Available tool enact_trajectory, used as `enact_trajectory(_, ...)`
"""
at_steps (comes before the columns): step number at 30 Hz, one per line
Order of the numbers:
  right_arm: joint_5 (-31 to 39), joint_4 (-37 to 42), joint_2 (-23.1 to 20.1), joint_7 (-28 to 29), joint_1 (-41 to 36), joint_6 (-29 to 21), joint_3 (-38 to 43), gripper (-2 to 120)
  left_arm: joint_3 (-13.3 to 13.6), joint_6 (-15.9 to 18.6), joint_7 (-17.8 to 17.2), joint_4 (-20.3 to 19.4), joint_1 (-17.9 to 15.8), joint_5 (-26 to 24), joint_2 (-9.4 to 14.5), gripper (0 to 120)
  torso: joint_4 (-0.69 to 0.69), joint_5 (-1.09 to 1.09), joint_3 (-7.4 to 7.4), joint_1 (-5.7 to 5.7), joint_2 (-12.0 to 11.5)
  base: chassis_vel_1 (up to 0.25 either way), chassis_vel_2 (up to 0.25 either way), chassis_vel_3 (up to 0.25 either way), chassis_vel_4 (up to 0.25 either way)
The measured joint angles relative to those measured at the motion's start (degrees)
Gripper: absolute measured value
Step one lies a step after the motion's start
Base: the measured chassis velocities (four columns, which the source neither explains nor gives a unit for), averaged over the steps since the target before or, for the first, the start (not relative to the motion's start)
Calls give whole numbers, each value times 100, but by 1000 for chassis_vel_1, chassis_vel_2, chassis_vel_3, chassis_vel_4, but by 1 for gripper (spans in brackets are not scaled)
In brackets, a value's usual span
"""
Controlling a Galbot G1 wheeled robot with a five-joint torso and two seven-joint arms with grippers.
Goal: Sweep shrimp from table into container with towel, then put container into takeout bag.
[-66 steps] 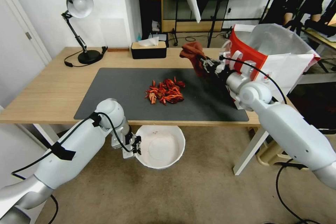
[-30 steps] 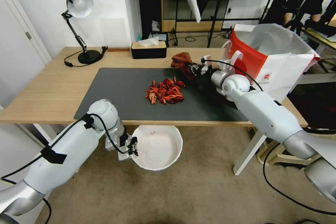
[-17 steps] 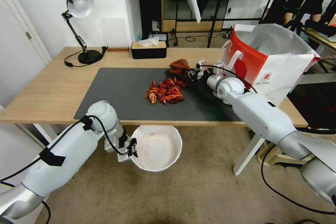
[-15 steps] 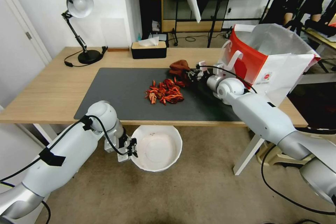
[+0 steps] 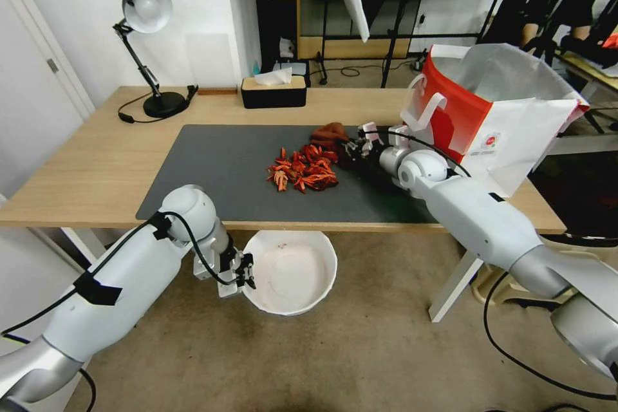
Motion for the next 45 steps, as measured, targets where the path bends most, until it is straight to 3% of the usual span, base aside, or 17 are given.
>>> enact_trajectory(45, 186, 1418, -557, 137, -726, -211, -6, 8, 20, 0, 0, 50, -179, -16, -80, 0, 1, 0, 0, 1, -1, 0, 0, 0, 0)
